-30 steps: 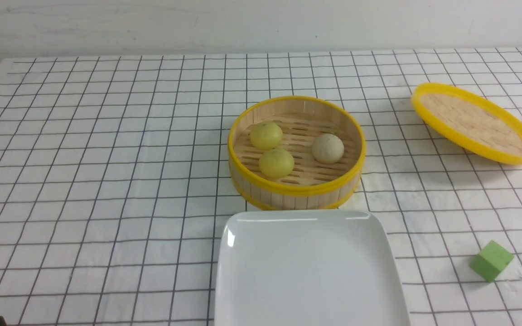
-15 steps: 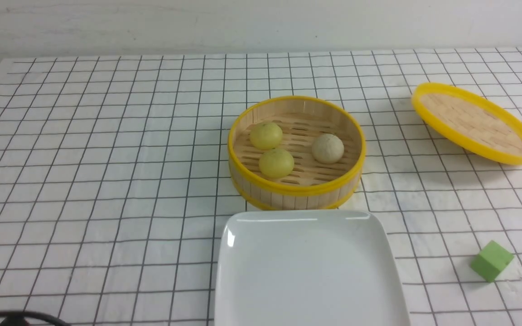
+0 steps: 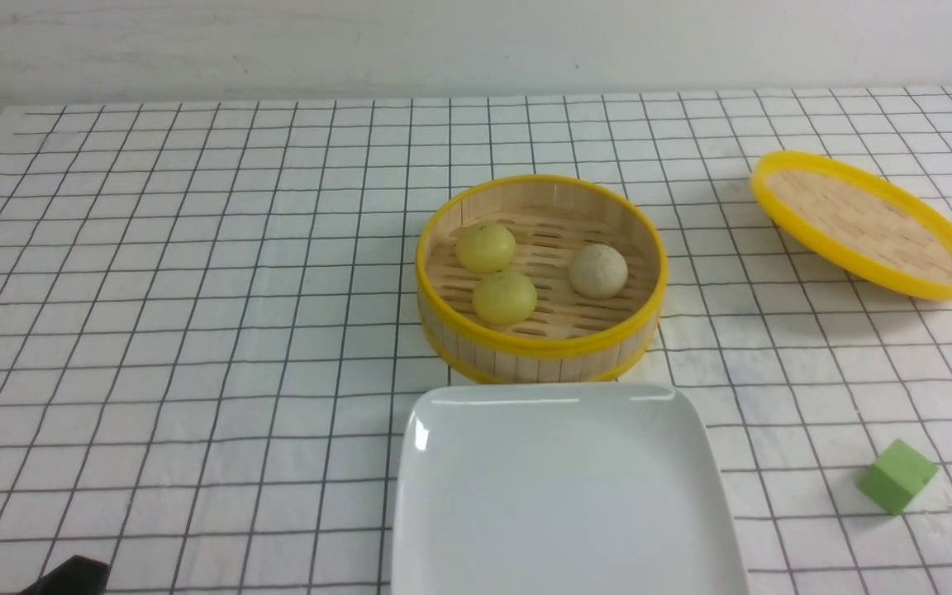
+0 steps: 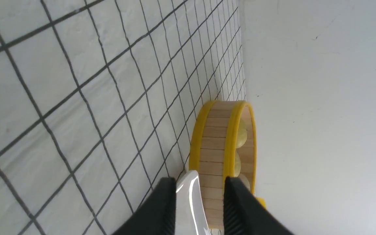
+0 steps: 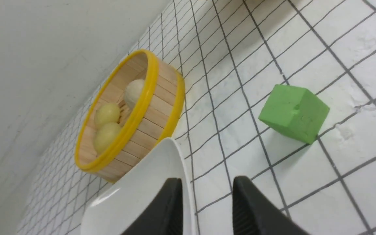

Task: Put the steamed buns into the plate on the white-black tablecloth.
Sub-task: 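Reach toward a bun in the bamboo steamer with the right gripper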

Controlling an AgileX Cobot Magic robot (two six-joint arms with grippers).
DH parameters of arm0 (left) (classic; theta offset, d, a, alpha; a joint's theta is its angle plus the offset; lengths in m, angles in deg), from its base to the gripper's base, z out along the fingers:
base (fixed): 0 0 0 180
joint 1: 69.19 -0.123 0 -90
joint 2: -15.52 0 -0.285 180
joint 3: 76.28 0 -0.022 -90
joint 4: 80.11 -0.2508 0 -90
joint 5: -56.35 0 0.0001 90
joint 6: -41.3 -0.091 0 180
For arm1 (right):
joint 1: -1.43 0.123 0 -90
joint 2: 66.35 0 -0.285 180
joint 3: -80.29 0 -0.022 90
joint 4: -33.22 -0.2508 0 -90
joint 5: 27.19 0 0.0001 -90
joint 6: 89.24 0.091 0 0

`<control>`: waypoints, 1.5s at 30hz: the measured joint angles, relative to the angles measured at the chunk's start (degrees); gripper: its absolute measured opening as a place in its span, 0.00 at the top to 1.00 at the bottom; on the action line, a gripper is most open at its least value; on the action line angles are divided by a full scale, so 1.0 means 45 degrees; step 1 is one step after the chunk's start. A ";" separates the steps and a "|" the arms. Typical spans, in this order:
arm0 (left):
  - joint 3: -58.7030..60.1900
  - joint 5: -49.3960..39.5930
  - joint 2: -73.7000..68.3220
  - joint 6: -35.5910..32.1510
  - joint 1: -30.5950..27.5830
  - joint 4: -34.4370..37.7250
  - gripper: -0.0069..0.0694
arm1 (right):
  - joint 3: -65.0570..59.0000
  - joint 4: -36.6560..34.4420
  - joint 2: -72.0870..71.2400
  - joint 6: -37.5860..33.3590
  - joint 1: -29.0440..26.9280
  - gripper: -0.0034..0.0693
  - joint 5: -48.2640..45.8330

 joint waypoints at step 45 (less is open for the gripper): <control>-0.7869 -0.7872 -1.1851 -0.8675 0.0000 -0.3689 0.74 | 2.2028 0.7456 2.5776 -0.1749 0.5669 0.45 -0.5885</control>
